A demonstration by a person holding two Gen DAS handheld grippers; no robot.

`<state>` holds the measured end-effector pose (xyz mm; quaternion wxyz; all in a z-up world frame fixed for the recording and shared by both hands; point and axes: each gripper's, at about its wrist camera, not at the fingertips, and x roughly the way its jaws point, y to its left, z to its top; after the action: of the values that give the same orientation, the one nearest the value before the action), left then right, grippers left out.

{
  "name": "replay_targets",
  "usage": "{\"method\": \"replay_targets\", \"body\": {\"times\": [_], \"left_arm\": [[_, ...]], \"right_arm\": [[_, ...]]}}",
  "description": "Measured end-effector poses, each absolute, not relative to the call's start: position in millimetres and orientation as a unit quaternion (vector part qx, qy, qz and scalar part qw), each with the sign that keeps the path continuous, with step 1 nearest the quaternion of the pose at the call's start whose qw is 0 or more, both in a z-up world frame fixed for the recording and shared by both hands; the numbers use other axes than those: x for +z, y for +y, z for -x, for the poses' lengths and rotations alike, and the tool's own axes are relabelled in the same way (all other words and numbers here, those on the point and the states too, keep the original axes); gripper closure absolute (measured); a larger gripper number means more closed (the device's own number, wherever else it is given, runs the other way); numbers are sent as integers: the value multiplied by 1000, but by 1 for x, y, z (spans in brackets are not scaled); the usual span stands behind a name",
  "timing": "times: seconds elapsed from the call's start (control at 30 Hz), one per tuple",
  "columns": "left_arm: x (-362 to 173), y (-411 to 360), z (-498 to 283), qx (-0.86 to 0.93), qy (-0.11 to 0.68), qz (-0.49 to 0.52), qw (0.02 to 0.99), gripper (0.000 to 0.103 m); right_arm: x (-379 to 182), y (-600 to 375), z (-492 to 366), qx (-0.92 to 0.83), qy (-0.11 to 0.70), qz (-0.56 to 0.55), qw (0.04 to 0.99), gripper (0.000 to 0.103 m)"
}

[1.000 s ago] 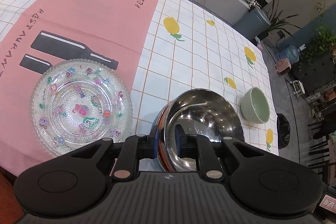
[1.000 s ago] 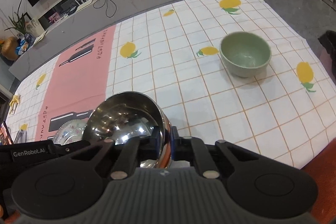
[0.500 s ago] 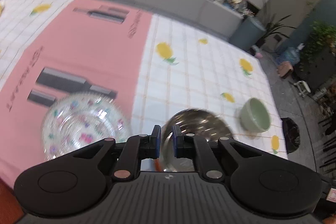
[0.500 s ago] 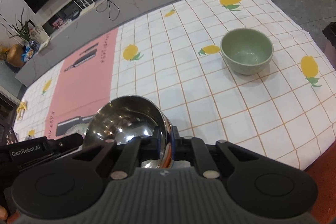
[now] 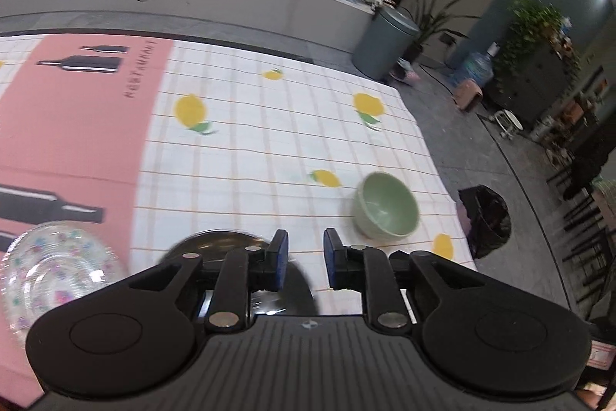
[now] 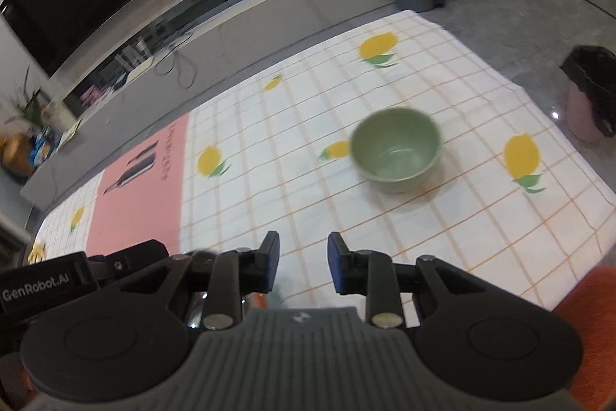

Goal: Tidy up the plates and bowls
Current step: 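Move both grippers to the rim of the pale green bowl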

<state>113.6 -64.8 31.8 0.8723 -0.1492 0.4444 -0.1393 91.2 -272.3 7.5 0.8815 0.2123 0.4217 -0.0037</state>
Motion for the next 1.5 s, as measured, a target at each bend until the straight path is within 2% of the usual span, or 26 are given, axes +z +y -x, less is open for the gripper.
{"method": "replay_targets", "body": {"times": [0.2, 0.83, 1.1, 1.4, 1.5], "left_arm": [[25, -92, -137, -137, 455, 156, 866, 72], [-15, -149, -203, -113, 475, 184, 853, 69], [-47, -174, -219, -88, 504, 151, 846, 69], [-69, -182, -233, -72, 537, 141, 828, 69], [-73, -182, -235, -74, 544, 144, 823, 73]], "right_arm": [[-3, -305, -105, -46, 419, -230, 877, 75], [-51, -375, -161, -117, 435, -286, 846, 74], [-73, -375, -182, -107, 459, -295, 831, 74], [-85, -365, -196, -103, 475, -280, 828, 86], [-87, -365, -198, -107, 477, -279, 827, 88]]}}
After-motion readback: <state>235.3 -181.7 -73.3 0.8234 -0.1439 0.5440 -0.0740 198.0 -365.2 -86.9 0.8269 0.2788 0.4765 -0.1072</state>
